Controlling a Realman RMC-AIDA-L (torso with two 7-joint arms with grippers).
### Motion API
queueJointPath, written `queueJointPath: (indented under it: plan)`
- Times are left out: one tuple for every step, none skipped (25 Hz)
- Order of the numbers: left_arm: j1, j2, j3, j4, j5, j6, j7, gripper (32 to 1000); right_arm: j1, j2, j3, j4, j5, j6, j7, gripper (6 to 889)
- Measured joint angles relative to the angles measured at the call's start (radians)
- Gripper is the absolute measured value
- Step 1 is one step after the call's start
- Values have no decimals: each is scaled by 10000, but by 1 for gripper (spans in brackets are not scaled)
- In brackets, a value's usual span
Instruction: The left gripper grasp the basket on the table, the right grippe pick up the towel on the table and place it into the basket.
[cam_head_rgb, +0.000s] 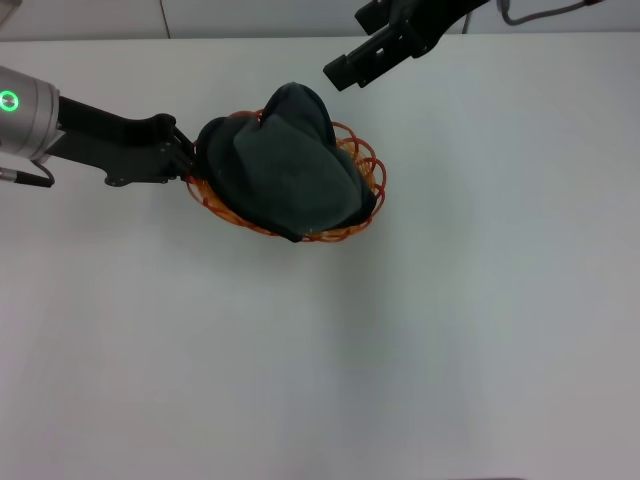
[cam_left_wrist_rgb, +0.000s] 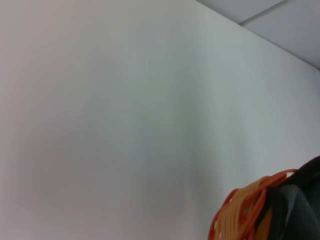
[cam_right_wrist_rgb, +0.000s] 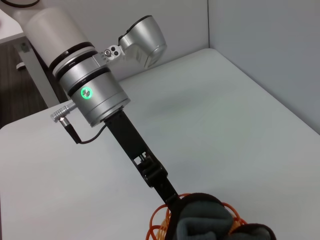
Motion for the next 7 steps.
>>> queueJointPath:
  plan:
    - [0,0,8,0,2,-2,0,74,-4,0,1,-1,-1,-1,1,868]
    - [0,0,15,0,3,-6,1,74,-8,0,1,-2,0,-2,2,868]
    - [0,0,18,0,4,-14,5,74,-11,0,2,-4,0,-4,3,868]
    - [0,0,20,0,5,-20,7,74,-13,0,2,-5,0,-4,3,868]
    - [0,0,21,0,6,-25,10,74,-14,0,2,-6,0,-5,4,868]
    - [0,0,21,0,7,-28,11,74,-14,1,2,-8,0,-5,5,868]
    - [0,0,23,0,7,-29,11,74,-15,0,2,-9,0,-5,6,868]
